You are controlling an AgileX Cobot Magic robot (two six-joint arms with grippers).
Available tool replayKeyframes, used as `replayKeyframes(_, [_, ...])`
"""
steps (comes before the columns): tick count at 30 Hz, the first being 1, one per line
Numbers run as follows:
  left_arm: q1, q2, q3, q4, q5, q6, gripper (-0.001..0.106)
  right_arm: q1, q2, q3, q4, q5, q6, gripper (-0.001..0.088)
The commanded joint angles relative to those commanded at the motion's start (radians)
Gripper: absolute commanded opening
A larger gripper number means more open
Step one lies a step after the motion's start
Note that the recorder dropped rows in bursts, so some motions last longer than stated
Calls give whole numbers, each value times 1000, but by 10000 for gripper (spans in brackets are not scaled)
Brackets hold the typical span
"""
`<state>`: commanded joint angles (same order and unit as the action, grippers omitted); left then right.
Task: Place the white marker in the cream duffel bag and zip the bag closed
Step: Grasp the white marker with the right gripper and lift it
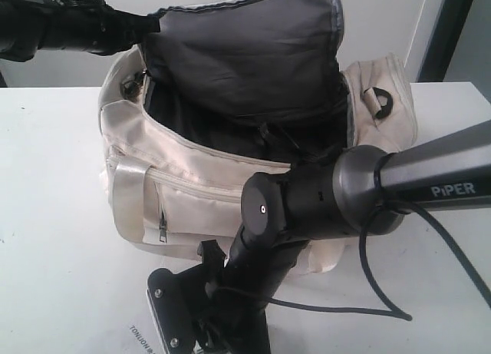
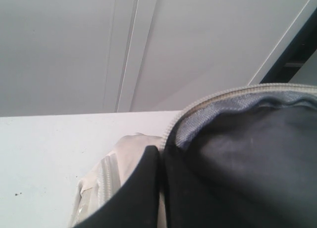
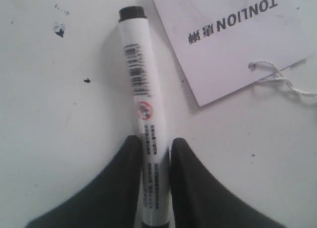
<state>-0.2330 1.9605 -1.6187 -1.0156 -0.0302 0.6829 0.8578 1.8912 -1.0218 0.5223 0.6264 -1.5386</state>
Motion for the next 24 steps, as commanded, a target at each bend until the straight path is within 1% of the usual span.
replayKeyframes(2, [0,0,0,0,0,0,0,0,0,0,0,5,0,-1])
replayKeyframes(10, [0,0,0,0,0,0,0,0,-67,-2,0,23,6,0])
replayKeyframes(15, [0,0,0,1,0,0,0,0,-161,-2,5,62,73,0])
replayKeyframes(19, [0,0,0,1,0,0,0,0,-232,-2,9,64,87,0])
replayKeyframes(22, [0,0,0,1,0,0,0,0,-285,-2,9,40,167,0])
replayKeyframes(24, [0,0,0,1,0,0,0,0,-312,-2,9,-8,268,0])
